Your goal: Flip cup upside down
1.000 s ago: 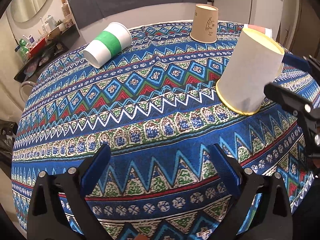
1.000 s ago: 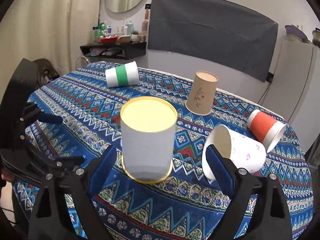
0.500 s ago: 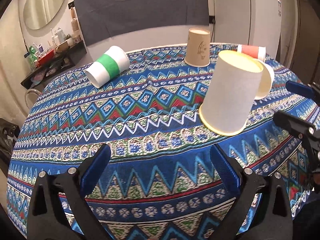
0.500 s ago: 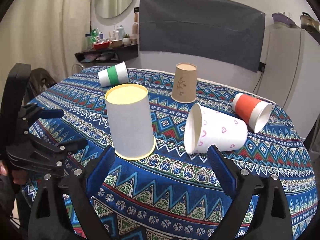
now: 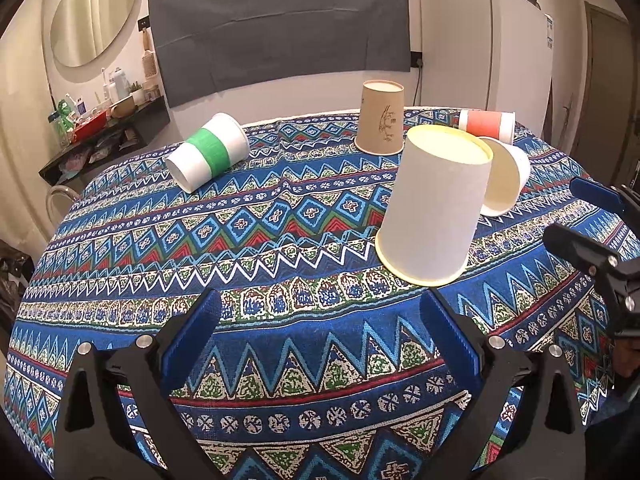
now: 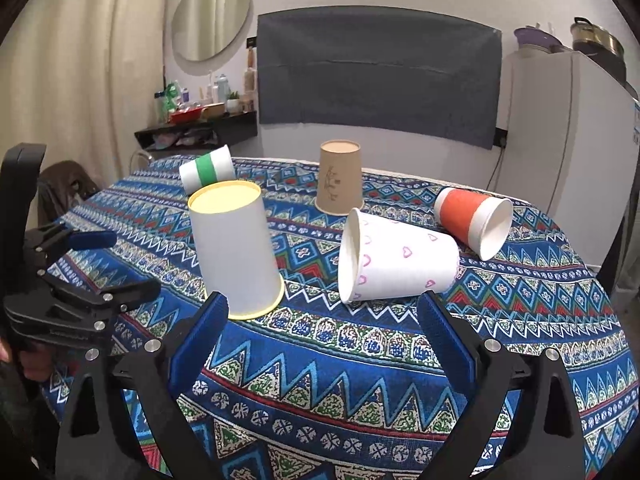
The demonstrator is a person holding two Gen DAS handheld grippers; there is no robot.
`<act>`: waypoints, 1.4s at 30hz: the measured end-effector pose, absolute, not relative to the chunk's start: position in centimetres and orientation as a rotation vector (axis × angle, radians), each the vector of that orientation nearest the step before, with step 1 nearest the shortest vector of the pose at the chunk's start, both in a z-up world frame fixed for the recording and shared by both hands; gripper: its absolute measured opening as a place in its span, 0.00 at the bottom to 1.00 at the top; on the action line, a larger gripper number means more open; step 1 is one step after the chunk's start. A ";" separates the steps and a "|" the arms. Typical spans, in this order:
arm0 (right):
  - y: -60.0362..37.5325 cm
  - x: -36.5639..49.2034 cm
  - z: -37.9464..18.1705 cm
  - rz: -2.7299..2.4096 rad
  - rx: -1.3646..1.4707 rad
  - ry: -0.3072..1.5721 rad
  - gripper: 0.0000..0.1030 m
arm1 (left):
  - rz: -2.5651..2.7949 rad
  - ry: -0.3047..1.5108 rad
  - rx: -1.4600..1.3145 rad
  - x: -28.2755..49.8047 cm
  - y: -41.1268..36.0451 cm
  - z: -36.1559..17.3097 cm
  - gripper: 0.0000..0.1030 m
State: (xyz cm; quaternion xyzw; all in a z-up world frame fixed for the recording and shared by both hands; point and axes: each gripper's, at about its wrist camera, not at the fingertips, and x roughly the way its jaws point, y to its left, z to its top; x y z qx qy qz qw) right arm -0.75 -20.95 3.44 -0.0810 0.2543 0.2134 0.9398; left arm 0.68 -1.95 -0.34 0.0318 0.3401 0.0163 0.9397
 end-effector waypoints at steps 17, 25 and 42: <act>-20.3 -1.6 3.5 0.416 -0.221 0.478 0.90 | 0.026 0.689 0.051 0.4 -1.7 -0.2 0.94; -19.5 -1.7 3.4 0.428 -0.263 0.481 0.90 | 0.019 0.684 0.047 0.3 -1.5 -0.1 0.94; -19.5 -1.1 3.3 0.431 -0.258 0.508 0.90 | -0.004 0.671 0.022 0.0 -1.0 0.1 0.94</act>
